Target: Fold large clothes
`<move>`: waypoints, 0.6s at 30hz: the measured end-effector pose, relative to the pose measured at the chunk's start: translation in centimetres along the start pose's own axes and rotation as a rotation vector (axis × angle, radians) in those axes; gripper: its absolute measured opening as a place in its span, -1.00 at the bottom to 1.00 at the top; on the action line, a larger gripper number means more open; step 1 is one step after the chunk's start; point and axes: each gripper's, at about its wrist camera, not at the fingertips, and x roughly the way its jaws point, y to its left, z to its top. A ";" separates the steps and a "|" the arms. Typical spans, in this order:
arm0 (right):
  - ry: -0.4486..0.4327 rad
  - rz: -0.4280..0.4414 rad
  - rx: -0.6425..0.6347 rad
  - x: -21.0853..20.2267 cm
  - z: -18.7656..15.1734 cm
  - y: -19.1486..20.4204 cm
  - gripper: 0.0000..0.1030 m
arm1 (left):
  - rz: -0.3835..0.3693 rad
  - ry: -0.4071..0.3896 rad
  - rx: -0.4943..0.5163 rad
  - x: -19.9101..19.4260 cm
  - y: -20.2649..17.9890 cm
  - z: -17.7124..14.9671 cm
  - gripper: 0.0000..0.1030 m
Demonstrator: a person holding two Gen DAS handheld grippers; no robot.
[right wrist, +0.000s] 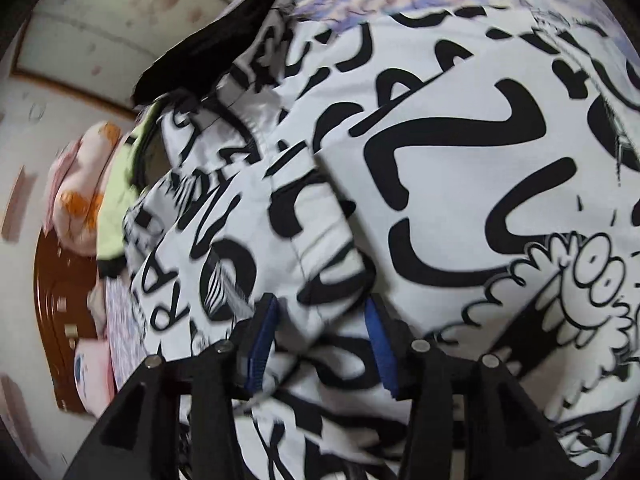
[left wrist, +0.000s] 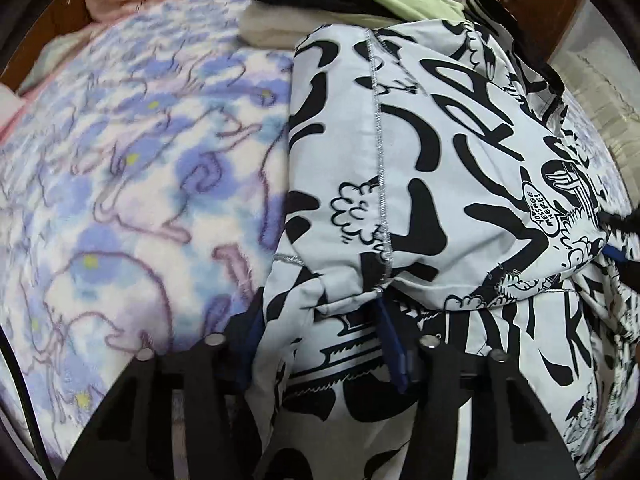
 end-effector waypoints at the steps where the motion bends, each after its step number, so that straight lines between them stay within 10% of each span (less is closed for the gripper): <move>1: -0.015 0.001 -0.011 0.0 0.0 0.3 -0.36 | 0.003 -0.005 0.009 -0.1 -0.2 0.0 -0.28; 3: -0.052 -0.029 -0.085 -0.8 -0.3 1.5 -0.81 | -0.019 -0.017 -0.006 -0.7 0.1 -0.2 -0.35; 7: -0.133 0.066 -0.130 -4.9 -2.4 2.5 -0.83 | -0.125 -0.030 -0.088 -1.6 2.6 -0.2 -0.43; 11: -0.137 -0.036 -0.216 -5.0 -5.9 2.1 -0.83 | -0.170 -0.028 -0.105 -1.4 4.0 -0.3 -0.43; 18: -0.030 -0.068 -0.154 -3.2 -5.8 -0.6 -0.55 | -0.223 0.056 -0.136 -1.2 5.3 -0.5 -0.03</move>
